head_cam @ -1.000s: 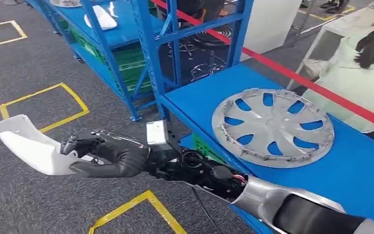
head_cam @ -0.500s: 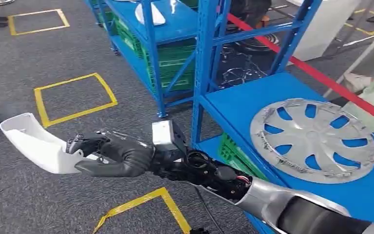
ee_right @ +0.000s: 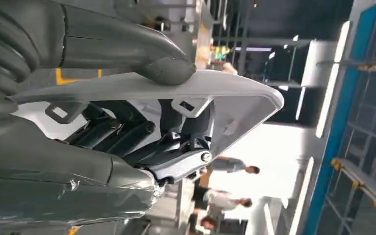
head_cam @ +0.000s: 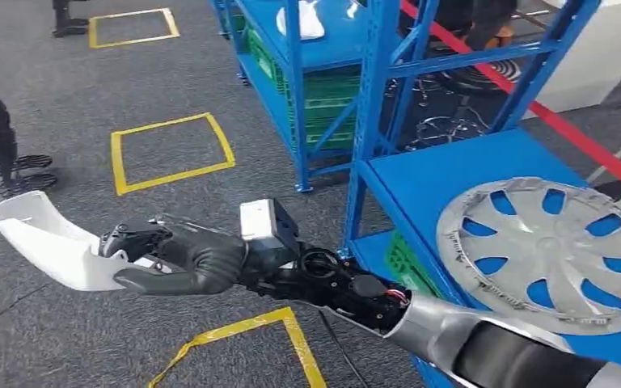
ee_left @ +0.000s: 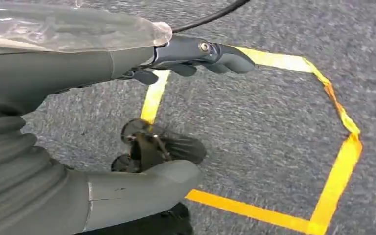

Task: Take the parts from the cabinet and place them on the table.

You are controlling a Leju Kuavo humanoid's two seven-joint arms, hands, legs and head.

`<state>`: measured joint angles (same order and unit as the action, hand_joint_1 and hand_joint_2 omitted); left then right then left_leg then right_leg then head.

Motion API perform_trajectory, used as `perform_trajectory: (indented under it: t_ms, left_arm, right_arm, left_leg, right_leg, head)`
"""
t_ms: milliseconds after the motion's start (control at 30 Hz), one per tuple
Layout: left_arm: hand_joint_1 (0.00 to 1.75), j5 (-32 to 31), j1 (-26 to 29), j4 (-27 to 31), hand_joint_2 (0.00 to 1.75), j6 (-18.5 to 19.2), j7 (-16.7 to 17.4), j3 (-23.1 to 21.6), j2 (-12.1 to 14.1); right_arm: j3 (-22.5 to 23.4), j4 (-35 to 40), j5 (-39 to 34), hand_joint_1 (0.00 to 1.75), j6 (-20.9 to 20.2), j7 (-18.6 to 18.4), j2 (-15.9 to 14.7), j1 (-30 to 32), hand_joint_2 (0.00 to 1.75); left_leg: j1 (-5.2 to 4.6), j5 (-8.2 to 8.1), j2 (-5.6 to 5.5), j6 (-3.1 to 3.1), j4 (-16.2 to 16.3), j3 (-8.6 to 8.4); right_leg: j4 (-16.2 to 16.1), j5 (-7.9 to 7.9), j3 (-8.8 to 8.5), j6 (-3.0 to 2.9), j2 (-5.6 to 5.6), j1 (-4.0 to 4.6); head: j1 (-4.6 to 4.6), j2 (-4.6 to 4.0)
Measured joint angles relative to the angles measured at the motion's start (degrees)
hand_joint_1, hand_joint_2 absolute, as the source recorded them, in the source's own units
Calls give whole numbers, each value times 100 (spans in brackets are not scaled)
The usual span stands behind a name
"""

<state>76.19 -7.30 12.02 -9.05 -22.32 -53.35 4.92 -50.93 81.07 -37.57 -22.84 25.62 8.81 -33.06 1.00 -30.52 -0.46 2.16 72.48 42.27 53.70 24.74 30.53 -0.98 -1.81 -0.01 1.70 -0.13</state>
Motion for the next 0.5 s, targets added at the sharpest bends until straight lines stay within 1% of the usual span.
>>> perform_trajectory:
  t_ms: [33, 67, 100, 133, 167, 200, 233, 267, 300, 333, 367, 400, 433, 467, 500]
  left_arm:
    - [0, 0, 6, 0, 175, 0, 0, 0, 0]
    - [0, 0, 4, 0, 175, 0, 0, 0, 4]
    - [0, -2, -5, 0, 175, 0, 0, 0, 7]
    - [0, -2, -27, 0, 175, 0, 0, 2, 4]
    - [0, -4, -35, 0, 175, 0, 0, 2, 4]
    - [0, -4, -35, 0, 175, -4, 0, 0, 4]
    - [0, -4, -31, 0, 175, -7, 0, 0, 4]
    - [0, -4, -22, 0, 175, -9, 0, 0, 4]
    - [0, -4, -19, 0, 175, -9, 0, 0, 2]
    - [0, -9, -20, 0, 175, -9, 0, 0, -9]
    - [0, -13, -33, 0, 175, -9, 0, 0, -7]
    - [0, -17, -42, 0, 175, -11, 0, 0, -7]
    - [0, -20, -45, 0, 175, -11, 0, 0, -7]
    - [0, -22, -39, 0, 175, -13, 0, 0, -7]
    - [0, -28, -34, 0, 175, -15, 0, 0, -11]
  right_arm:
    - [0, 0, -9, 175, 0, 4, 0, 0, 175]
    - [0, 0, -13, 175, 0, 9, 0, -1, 175]
    - [0, 2, -17, 175, 0, 13, 0, -5, 175]
    - [2, 2, -22, 175, 0, 19, 0, -10, 175]
    - [4, 2, -26, 175, 0, 22, 0, -15, 175]
    - [4, 2, -31, 175, 0, 24, 0, -13, 175]
    - [4, 2, -37, 175, 0, 26, 0, -11, 175]
    - [4, 2, -37, 175, -2, 24, 0, -12, 175]
    - [7, 4, -39, 175, -2, 24, 0, -13, 175]
    - [7, 7, -39, 175, -6, 26, 0, -17, 175]
    - [9, 7, -39, 175, -11, 28, 0, -17, 175]
    - [9, 7, -42, 175, -13, 26, -2, -11, 175]
    - [9, 4, -44, 175, -15, 26, -2, 4, 175]
    - [9, 2, -46, 175, -20, 26, -4, 15, 175]
    - [9, 2, -46, 175, -22, 17, -4, 16, 175]
  left_leg:
    - [0, 227, 14, -4, -423, -226]
    - [0, 486, 62, -18, -993, -535]
    - [-8, 681, 225, -35, -1524, -838]
    - [-47, 630, 482, -64, -1825, -965]
    - [-71, 684, 381, -134, -1833, -966]
    - [-74, 675, 332, -164, -1820, -953]
    - [-79, 676, 297, -182, -1816, -942]
    - [-75, 684, 235, -219, -1820, -937]
    - [-44, 702, 186, -258, -1848, -963]
    - [-42, 703, 151, -278, -1848, -964]
    - [-42, 706, 109, -315, -1847, -962]
    - [-46, 711, 62, -333, -1847, -957]
    - [-50, 710, 6, -337, -1846, -954]
    - [-58, 711, -53, -339, -1844, -954]
    - [-61, 712, -127, -340, -1842, -957]
  right_leg:
    - [4, 7, -3, 7, -53, 0]
    - [8, 15, -11, 18, -104, 0]
    - [18, 31, -23, 39, -143, 4]
    - [24, 44, -22, 61, -173, 31]
    - [44, 58, -13, 85, -199, 73]
    - [43, 60, -17, 101, -226, 74]
    - [44, 65, -29, 113, -262, 72]
    - [44, 79, -42, 145, -316, 74]
    - [81, 138, -28, 204, -258, 50]
    - [263, 269, 24, 231, -65, 21]
    - [679, 502, 206, 245, 57, 18]
    - [1189, 737, 446, 260, 112, 13]
    - [1683, 923, 685, 266, 136, 13]
    - [2037, 1008, 867, 269, 144, 13]
    - [2057, 919, 900, 258, 149, 13]
  head:
    - [-4, 0]
    - [-4, 0]
    - [-11, 0]
    - [-24, 0]
    - [-7, 0]
    - [22, 0]
    - [42, 0]
    - [50, 0]
    - [48, 0]
    - [63, 0]
    - [101, 0]
    - [129, 0]
    - [149, 0]
    - [166, 0]
    - [175, 0]
